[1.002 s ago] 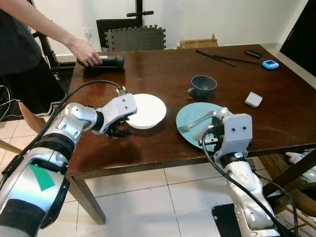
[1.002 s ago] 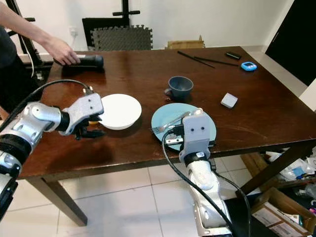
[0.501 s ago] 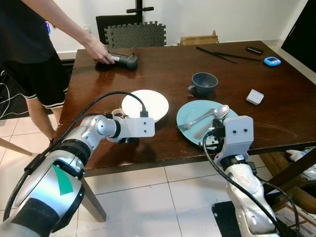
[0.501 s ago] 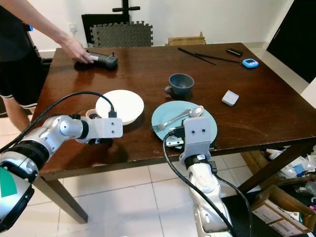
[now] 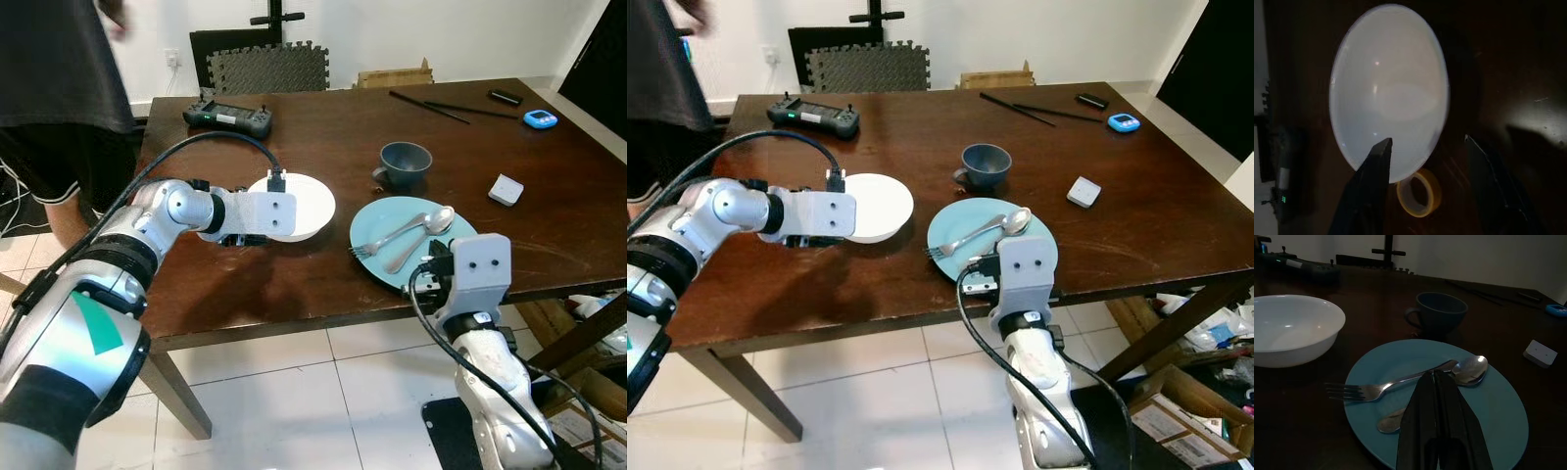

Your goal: Setting the table

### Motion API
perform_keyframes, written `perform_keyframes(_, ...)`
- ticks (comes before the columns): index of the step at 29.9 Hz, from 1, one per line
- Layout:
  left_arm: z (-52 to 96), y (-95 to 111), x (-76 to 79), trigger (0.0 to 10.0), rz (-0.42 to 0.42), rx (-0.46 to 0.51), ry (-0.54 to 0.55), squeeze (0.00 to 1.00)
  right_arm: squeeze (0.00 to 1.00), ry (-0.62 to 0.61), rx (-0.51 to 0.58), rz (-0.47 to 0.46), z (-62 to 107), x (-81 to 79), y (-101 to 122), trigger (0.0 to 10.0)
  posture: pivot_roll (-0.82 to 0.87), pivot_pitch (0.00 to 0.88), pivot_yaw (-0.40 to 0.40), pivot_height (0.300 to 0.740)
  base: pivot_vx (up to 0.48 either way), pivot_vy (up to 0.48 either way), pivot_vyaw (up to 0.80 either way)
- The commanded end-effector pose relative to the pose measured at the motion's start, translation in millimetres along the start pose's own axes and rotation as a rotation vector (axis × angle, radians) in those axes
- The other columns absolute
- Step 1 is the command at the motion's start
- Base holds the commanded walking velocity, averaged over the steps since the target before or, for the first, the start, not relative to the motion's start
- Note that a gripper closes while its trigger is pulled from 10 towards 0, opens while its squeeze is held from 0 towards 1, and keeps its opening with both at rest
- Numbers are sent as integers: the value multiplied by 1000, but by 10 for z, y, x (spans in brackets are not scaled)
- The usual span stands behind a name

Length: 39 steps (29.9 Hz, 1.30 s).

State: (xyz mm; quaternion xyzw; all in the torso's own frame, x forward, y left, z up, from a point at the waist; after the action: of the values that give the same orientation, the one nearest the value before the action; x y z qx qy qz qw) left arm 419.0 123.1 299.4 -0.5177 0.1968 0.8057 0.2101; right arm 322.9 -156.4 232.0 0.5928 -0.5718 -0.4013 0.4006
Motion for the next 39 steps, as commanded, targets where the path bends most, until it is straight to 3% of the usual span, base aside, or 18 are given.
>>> perform_keyframes(1,-73,-55,197,10000,32,-30,-60,0,0,-2,-19,-13,11,-4,-42,10000,-48,227,41,740,0,0,0)
perform_keyframes(3,-169,-16,325,10000,51,-34,-83,0,0,-4,-16,-12,13,-5,-31,10000,-56,228,44,740,0,0,0)
perform_keyframes(6,-217,20,338,10000,53,-39,-58,0,0,-8,-18,-11,24,10,-31,10000,-59,226,48,740,0,0,0)
perform_keyframes(9,-344,102,363,10000,-11,-94,53,0,0,-21,-22,-7,56,39,-39,10000,-70,225,56,740,0,0,0)
perform_keyframes(11,-380,120,424,8667,-4,-96,38,0,0,-25,-22,-7,60,42,-38,10000,-71,225,59,740,0,0,0)
perform_keyframes(12,-380,120,424,8667,-4,-96,38,0,0,-25,-22,-7,60,42,-38,10000,-71,225,59,740,0,0,0)
perform_keyframes(13,-389,120,455,7098,-2,-96,19,0,0,-27,-21,-7,60,43,-38,10000,-70,225,61,740,0,0,0)
perform_keyframes(14,-393,112,484,3529,-5,-100,3,0,0,-29,-21,-7,60,45,-39,10000,-68,225,61,740,0,0,0)
perform_keyframes(17,-395,106,500,3529,-8,-104,-5,0,0,-30,-21,-8,59,45,-39,10000,-68,225,61,740,0,0,0)
perform_keyframes(18,-391,95,512,0,-6,-105,-11,0,0,-31,-21,-8,58,47,-39,10000,-65,226,59,740,0,0,0)
perform_keyframes(33,-275,31,327,0,-40,-93,86,0,0,-11,-21,-17,12,2,-42,10000,-47,222,36,740,0,0,0)
perform_keyframes(34,-249,37,277,2039,-44,-78,99,0,0,-9,-19,-18,7,-1,-35,10000,-48,225,37,740,0,0,0)
perform_keyframes(35,-249,37,277,2039,-44,-78,99,0,0,-9,-19,-18,7,-1,-35,10000,-48,225,37,740,0,0,0)
perform_keyframes(36,-206,43,191,10000,-46,-63,110,94,0,-9,-18,-17,7,2,-29,10000,-49,226,36,740,0,0,0)
perform_keyframes(37,-148,57,65,10000,-33,-43,137,1000,0,-12,-19,-15,11,13,-27,10000,-47,229,33,740,0,0,0)
perform_keyframes(39,-57,89,-138,10000,-28,-21,179,1000,0,-12,-25,-14,22,25,-36,10000,-37,235,28,740,0,0,0)
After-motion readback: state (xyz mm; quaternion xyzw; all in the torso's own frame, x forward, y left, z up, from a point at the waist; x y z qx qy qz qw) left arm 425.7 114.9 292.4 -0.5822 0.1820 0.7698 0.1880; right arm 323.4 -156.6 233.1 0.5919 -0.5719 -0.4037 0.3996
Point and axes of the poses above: a point about 5 cm out from each wrist's last joint towards the gripper, its own z axis pointing back from the gripper into the wrist, its own y axis along the axis of the wrist's last joint, x = y × z, the point moved 1 cm from there along -z, pointing out of the wrist towards the gripper, and after that the axes turned 11 degrees about -z, right-handed, at the moved point
